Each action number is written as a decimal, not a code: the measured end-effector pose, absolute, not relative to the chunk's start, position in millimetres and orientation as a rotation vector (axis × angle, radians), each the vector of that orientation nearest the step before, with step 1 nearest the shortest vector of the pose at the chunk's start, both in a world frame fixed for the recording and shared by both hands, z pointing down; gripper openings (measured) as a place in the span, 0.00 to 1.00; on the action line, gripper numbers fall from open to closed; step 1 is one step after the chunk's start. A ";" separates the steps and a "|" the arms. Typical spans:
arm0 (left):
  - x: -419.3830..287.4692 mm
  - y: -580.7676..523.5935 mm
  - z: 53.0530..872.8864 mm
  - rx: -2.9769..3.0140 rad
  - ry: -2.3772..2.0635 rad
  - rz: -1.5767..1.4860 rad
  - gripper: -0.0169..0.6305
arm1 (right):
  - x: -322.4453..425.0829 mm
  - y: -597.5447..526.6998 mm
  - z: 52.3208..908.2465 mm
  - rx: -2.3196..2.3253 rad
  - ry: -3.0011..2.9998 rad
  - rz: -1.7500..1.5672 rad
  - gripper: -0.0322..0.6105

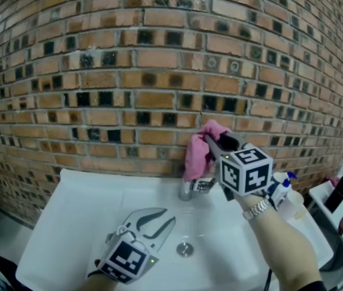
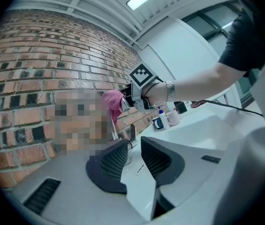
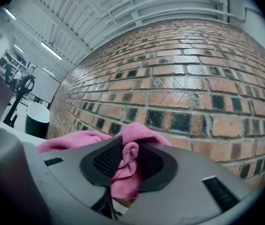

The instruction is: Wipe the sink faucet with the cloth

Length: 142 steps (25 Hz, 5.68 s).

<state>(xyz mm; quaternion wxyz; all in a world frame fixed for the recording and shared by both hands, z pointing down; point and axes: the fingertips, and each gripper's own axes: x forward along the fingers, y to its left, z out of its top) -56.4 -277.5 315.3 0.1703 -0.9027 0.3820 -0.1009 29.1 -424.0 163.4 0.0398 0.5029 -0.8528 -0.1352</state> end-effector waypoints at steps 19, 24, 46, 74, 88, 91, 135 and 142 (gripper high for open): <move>-56.5 -277.7 314.0 -2.556 1.077 -0.289 0.18 | 30.0 -448.3 203.5 1.538 -2.493 -0.385 0.18; -56.8 -276.9 312.5 -2.584 1.106 -0.267 0.18 | 29.3 -449.8 209.9 1.535 -2.464 -0.393 0.17; -54.3 -276.3 313.3 -2.550 1.063 -0.298 0.18 | 21.9 -437.7 234.0 1.479 -2.289 -0.577 0.16; -53.3 -276.0 315.3 -2.566 1.080 -0.293 0.18 | 6.5 -415.3 285.3 1.346 -2.119 -0.710 0.16; -54.2 -275.2 314.8 -2.569 1.081 -0.293 0.18 | -2.0 -408.2 317.4 1.314 -2.081 -0.676 0.16; -53.8 -275.0 315.2 -2.571 1.083 -0.295 0.18 | -2.7 -406.0 323.7 1.309 -2.085 -0.671 0.16; -51.0 -274.2 318.1 -2.568 1.060 -0.323 0.18 | 15.3 -411.3 401.5 1.222 -2.069 -0.447 0.16; -51.6 -275.5 320.7 -2.570 1.065 -0.333 0.18 | 28.0 -412.7 404.0 1.231 -2.050 -0.439 0.16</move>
